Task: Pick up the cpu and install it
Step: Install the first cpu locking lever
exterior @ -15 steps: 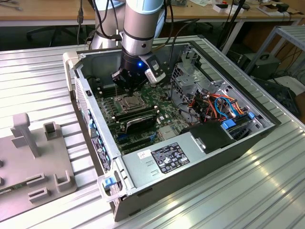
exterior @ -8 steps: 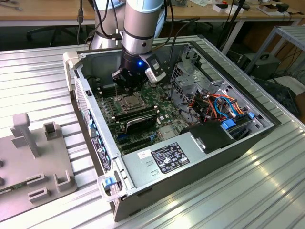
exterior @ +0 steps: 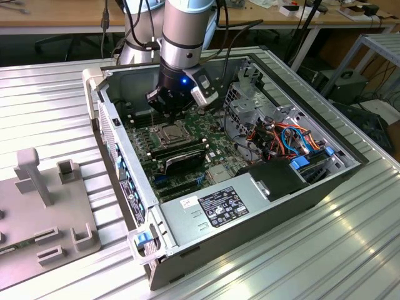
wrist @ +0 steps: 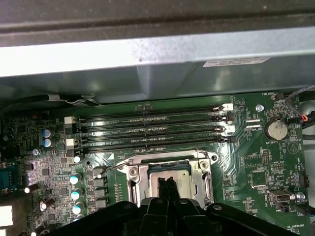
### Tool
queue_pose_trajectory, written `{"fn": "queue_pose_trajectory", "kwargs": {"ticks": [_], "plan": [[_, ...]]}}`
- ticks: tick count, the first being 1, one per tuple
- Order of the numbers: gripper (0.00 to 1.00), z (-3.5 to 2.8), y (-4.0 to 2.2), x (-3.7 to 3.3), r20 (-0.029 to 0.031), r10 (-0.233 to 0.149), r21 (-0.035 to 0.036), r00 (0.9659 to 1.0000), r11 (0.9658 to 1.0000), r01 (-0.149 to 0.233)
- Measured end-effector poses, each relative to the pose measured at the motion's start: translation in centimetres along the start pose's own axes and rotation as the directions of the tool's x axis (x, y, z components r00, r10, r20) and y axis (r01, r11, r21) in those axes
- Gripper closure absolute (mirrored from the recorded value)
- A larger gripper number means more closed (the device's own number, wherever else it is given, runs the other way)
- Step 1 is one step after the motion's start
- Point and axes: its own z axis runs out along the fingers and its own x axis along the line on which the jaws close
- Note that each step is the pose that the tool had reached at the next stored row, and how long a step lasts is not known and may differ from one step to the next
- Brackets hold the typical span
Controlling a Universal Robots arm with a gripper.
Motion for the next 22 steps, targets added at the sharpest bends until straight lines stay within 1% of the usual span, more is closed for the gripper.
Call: {"fn": "queue_pose_trajectory", "kwargs": {"ticks": [3,5,7,16,20,22], "plan": [[0.89,0.0,0.0,0.0,-0.0013,-0.028,-0.0009,0.9996,0.9996,0.028],[0.89,0.0,0.0,0.0,-0.0024,-0.052,-0.0015,0.9986,0.9987,0.052],[0.89,0.0,0.0,0.0,-0.003,-0.065,-0.0019,0.9979,0.9979,0.065],[0.89,0.0,-0.01,0.04,-0.003,-0.066,-0.002,0.9978,0.9978,0.066],[0.89,-0.01,-0.04,0.47,-0.0031,-0.068,-0.002,0.9977,0.9977,0.068],[0.89,-0.03,-0.07,0.92,-0.0033,-0.071,-0.0021,0.9975,0.9975,0.071]]}}
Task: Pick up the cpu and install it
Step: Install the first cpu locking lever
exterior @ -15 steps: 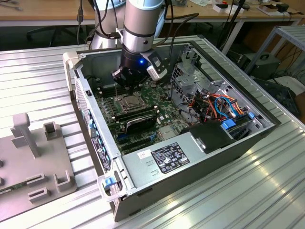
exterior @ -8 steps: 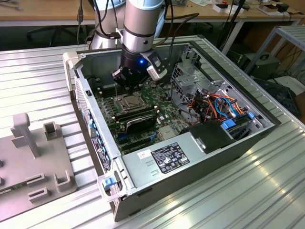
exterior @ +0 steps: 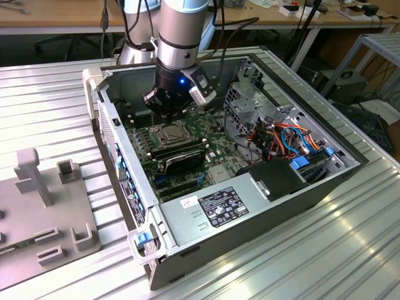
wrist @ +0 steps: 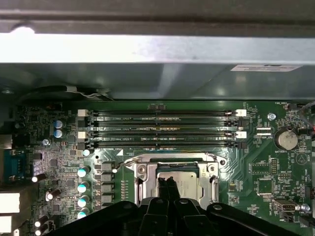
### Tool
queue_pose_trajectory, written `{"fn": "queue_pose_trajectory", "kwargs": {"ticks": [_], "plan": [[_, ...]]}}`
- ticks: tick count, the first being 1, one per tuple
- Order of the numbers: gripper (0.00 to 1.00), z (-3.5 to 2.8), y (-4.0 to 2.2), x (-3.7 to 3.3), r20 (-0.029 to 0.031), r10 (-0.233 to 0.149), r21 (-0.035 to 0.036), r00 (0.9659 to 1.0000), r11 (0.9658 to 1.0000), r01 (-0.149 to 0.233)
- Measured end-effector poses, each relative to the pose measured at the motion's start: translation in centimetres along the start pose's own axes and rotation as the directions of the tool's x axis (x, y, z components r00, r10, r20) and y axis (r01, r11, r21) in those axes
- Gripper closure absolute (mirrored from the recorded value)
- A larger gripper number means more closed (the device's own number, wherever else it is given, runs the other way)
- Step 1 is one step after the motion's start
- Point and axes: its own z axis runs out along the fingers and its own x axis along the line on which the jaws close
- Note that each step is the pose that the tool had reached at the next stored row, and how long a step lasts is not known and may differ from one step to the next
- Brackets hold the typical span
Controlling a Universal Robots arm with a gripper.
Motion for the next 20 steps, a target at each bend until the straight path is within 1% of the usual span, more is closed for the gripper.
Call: {"fn": "queue_pose_trajectory", "kwargs": {"ticks": [8,20], "plan": [[0.89,-0.03,0.0,1.4,-0.0003,-0.008,0.0007,1.0,1.0,0.008],[0.89,-0.08,-0.01,3.28,-0.0008,-0.018,0.0025,0.9998,0.9998,0.018]]}}
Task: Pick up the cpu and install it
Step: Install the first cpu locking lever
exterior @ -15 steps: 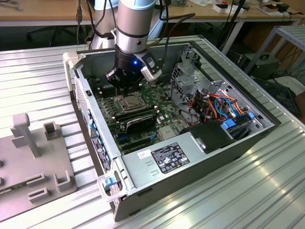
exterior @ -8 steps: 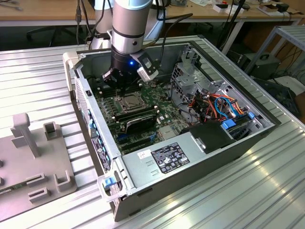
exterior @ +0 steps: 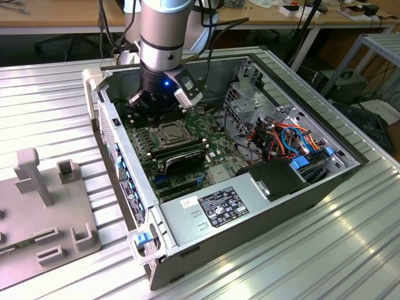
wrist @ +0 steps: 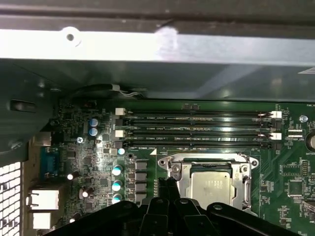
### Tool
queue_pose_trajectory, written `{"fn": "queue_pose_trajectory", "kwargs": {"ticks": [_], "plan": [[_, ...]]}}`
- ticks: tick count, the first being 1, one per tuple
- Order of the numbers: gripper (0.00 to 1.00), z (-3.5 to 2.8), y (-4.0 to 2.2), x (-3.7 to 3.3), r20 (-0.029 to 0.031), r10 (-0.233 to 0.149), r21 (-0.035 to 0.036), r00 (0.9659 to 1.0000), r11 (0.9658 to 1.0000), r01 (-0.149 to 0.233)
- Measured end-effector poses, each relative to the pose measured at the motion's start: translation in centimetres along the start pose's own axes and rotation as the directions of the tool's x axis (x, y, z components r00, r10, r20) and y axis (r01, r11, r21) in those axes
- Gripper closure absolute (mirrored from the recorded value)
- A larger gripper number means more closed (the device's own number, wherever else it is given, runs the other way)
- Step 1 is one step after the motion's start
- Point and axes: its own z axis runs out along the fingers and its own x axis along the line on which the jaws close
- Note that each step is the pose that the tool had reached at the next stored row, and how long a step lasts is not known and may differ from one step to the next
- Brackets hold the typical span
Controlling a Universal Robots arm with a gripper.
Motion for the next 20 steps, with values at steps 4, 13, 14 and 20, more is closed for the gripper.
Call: {"fn": "queue_pose_trajectory", "kwargs": {"ticks": [4,13,14,20], "plan": [[0.89,-0.01,0.01,0.53,-0.0002,-0.003,0.0005,1.0,1.0,0.003],[0.89,-0.01,0.01,0.6,-0.0001,-0.003,0.0008,1.0,1.0,0.003],[0.89,-0.01,0.01,0.67,-0.0001,-0.003,0.0008,1.0,1.0,0.003],[0.89,-0.03,0.02,1.27,0.0,-0.003,0.0006,1.0,1.0,0.003]]}}
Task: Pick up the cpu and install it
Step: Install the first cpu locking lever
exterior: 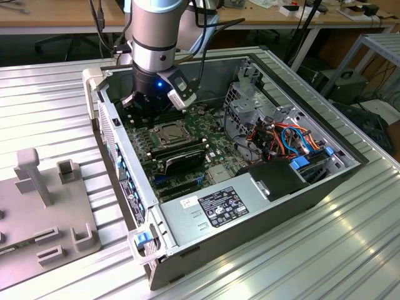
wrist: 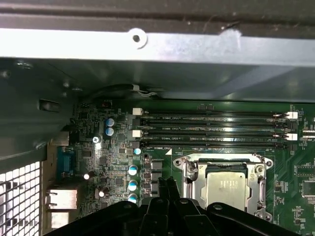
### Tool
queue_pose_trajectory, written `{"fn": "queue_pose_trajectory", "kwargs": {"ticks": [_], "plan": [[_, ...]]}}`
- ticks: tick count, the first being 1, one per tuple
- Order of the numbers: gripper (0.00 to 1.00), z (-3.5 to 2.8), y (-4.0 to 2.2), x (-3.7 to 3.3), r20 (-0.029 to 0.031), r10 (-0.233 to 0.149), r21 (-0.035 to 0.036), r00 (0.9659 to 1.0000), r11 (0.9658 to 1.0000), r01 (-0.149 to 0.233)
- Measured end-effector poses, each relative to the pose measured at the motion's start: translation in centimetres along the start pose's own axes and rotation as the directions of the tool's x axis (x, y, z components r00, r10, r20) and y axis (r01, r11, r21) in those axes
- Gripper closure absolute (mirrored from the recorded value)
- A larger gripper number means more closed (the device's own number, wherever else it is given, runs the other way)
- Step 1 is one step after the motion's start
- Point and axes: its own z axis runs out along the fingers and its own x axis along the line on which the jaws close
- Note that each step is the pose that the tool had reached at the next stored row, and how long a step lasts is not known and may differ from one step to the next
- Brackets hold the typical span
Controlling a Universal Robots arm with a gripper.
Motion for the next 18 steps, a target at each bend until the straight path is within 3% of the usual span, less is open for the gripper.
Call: {"fn": "queue_pose_trajectory", "kwargs": {"ticks": [5,15,18], "plan": [[0.89,-0.15,0.0,0.01,-0.0002,0.0,0.0002,1.0,1.0,0.0],[0.89,-1.36,0.06,-0.03,0.0,0.0,0.0001,1.0,1.0,0.0],[0.89,-1.38,0.06,-0.03,0.0001,0.0,0.0,1.0,1.0,0.0]]}}
